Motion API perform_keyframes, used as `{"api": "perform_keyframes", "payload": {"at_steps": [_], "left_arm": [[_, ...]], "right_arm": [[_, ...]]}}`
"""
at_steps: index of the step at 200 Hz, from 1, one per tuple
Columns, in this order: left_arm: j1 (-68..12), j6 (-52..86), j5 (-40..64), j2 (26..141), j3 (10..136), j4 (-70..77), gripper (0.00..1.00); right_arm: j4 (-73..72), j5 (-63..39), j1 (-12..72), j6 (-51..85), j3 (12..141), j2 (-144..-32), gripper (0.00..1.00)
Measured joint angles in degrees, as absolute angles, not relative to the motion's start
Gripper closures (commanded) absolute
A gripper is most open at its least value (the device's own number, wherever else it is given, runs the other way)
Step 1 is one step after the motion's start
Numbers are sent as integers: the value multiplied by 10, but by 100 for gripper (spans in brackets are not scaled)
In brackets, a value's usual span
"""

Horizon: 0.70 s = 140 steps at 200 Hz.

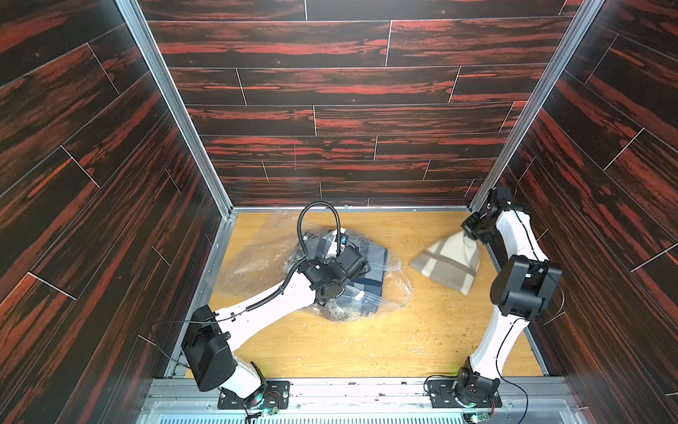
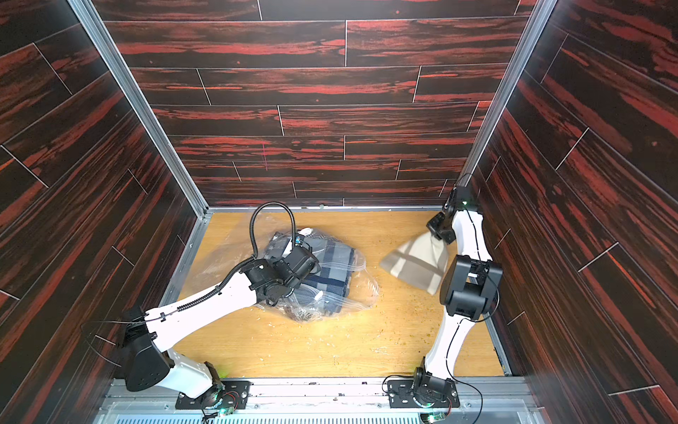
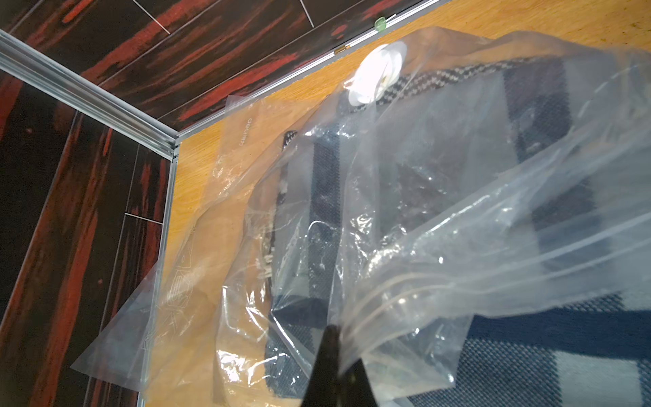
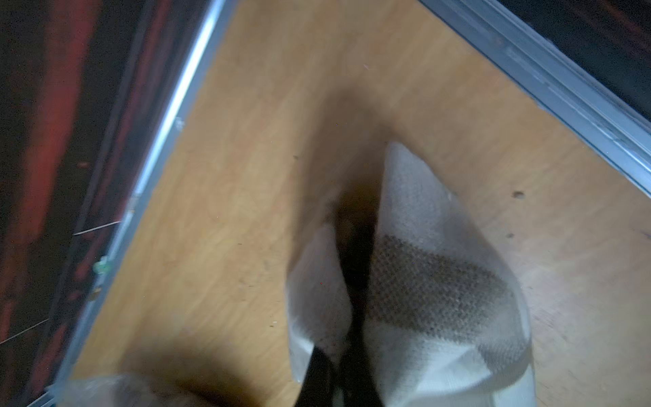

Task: Take the scarf out of the vacuum bag
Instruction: Place the scarf at the center of the board.

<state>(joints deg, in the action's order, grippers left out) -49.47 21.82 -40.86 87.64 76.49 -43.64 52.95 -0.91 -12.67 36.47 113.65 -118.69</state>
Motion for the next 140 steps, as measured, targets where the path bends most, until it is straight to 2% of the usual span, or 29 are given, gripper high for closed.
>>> {"api": "perform_keyframes", "payload": {"at_steps": [42,101,140], "left_arm": [[-490,218,-406,876,765,-434,100],[-490,219,-406,876,765,-434,100],[-489,218,-406,876,765,-434,100]], "right_arm": [[563,-13,-131,343,1209,-1220,100],[568,-9,-136,336,1183,-1254,100],[540,-13,-141,343,1112,-1249,100]]}}
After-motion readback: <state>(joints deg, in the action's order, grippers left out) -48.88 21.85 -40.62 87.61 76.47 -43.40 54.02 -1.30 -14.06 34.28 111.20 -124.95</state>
